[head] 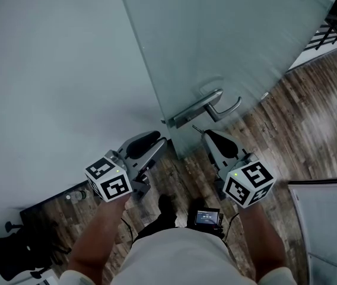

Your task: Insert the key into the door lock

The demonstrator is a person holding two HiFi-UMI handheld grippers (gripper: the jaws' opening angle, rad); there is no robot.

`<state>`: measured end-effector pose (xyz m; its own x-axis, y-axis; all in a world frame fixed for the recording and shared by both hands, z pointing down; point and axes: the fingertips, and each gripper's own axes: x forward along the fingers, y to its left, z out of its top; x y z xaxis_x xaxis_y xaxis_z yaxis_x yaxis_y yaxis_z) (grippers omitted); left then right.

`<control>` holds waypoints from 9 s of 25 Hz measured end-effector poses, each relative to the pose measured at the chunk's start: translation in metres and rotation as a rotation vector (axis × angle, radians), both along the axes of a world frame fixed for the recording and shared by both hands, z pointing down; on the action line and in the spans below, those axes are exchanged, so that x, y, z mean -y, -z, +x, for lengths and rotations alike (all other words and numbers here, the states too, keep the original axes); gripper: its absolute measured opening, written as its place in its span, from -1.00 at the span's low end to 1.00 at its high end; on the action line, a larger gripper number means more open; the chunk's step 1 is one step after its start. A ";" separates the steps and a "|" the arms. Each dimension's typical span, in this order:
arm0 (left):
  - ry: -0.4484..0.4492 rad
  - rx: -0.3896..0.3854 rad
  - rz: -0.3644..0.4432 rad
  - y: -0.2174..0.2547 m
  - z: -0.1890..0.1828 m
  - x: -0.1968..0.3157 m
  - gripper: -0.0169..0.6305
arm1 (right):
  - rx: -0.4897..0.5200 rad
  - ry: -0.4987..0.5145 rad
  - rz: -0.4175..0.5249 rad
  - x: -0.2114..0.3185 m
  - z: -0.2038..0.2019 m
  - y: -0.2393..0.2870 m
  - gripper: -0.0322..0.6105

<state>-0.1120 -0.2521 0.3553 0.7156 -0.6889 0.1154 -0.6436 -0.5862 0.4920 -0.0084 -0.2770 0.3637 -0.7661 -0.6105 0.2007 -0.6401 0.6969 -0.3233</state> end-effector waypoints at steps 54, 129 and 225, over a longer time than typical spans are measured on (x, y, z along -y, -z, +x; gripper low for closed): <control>-0.072 -0.034 0.002 0.003 0.008 0.027 -0.60 | -0.168 0.040 0.160 0.002 -0.016 -0.023 -0.86; -0.105 -0.033 0.024 -0.001 0.004 0.032 -0.74 | -0.173 0.053 0.080 0.017 -0.032 -0.014 -0.85; -0.083 0.024 0.132 0.054 0.037 -0.076 -0.90 | -0.172 -0.147 0.107 -0.056 0.041 0.042 -0.85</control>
<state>-0.0748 -0.1766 0.3012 0.7689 -0.6378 0.0453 -0.6009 -0.6965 0.3921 0.0323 -0.2207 0.3215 -0.6279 -0.7376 0.2484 -0.7762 0.6169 -0.1302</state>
